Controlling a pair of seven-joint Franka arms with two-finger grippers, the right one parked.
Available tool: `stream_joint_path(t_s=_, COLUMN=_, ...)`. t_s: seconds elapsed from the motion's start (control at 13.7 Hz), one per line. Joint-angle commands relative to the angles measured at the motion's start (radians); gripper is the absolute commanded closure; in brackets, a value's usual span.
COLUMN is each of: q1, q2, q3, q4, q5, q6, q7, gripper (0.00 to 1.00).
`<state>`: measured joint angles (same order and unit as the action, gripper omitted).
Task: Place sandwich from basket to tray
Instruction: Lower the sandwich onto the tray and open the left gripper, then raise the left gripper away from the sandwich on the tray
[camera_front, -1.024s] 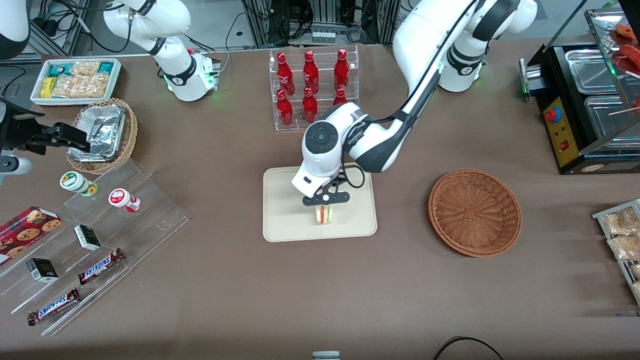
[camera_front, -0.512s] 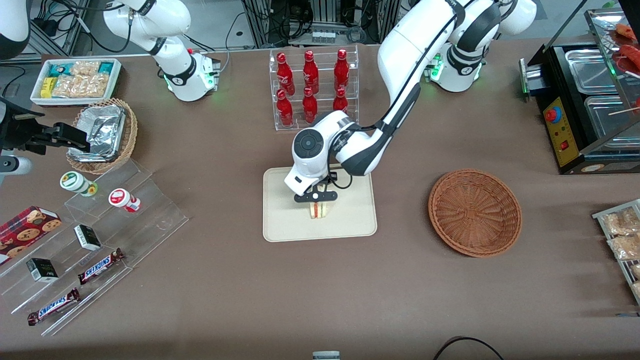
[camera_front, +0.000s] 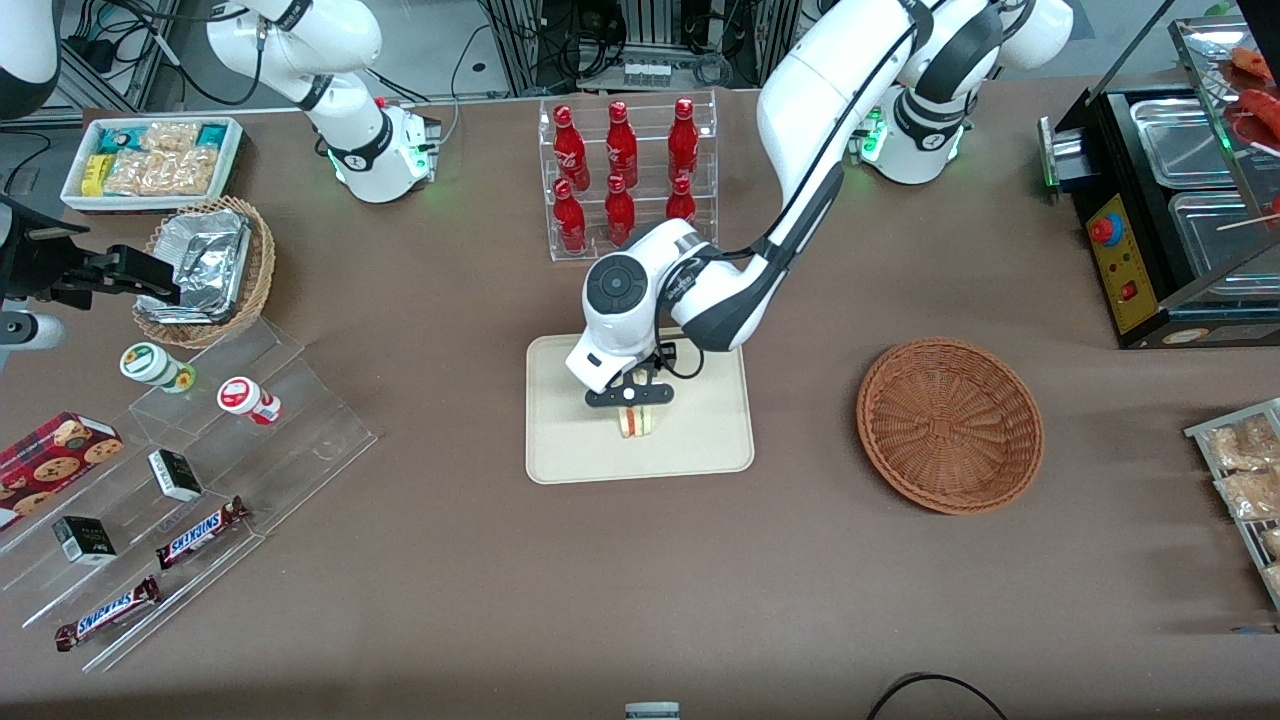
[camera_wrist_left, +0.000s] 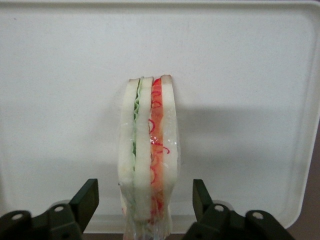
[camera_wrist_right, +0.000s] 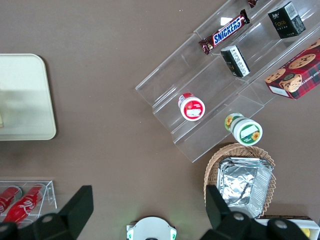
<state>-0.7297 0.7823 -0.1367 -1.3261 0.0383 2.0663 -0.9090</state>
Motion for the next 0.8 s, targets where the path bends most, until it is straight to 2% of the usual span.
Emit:
stream_joint_path(t_s=0.0, q1=-0.005, q2=-0.118, q3=0.032, q4=-0.002, q5=0.011, q6=-0.075, q7=-0.019, gripper=0.00)
stream_joint_path(t_s=0.51, q1=0.007, q2=-0.382, q3=0.228, q4=-0.015, q5=0.008, q6=-0.303, q7=-0.047, gripper=0.00)
stream_joint_path(t_s=0.73, q1=0.074, q2=-0.477, q3=0.267, q4=-0.018, q5=-0.004, q6=-0.421, q7=0.088, gripper=0.00)
